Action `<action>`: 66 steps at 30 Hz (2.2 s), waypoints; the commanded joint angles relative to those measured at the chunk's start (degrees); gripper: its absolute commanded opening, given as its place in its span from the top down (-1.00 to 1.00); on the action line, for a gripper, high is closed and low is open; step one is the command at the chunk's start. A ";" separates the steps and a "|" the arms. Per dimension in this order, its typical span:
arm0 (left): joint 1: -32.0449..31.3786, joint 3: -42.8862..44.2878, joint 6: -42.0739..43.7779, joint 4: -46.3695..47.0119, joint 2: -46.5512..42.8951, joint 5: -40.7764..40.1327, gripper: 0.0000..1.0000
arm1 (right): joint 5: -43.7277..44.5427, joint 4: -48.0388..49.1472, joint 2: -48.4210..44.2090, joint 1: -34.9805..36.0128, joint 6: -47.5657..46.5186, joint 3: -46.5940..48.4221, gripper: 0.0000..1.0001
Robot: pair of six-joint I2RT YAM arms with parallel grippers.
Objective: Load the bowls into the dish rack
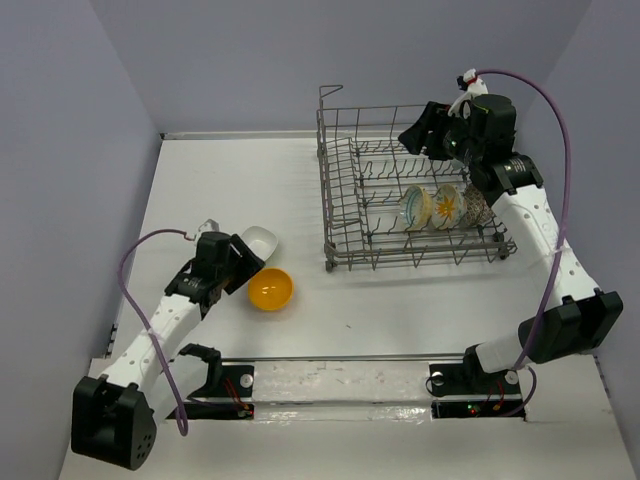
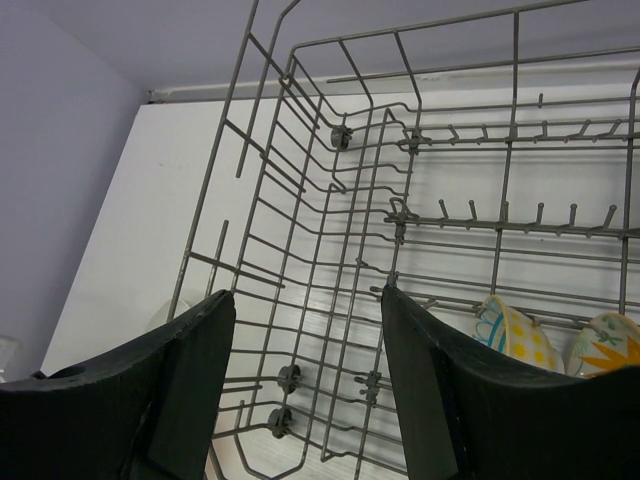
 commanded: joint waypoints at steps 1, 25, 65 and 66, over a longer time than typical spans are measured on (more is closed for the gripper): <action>-6.13 1.74 -1.85 -5.43 2.18 -1.93 -0.39 | -0.91 2.78 0.27 0.48 0.25 1.19 -0.32; -13.26 0.78 -5.55 -8.26 3.60 -5.54 -0.05 | -0.74 2.16 -0.17 0.48 -0.54 0.84 -0.32; -18.80 30.40 5.69 -18.71 5.00 -14.07 1.00 | 6.20 -8.03 5.19 16.83 -6.34 12.17 -0.32; -18.80 34.23 6.48 -18.89 5.35 -15.81 1.00 | 6.99 -8.29 5.54 18.91 -6.43 12.79 -0.32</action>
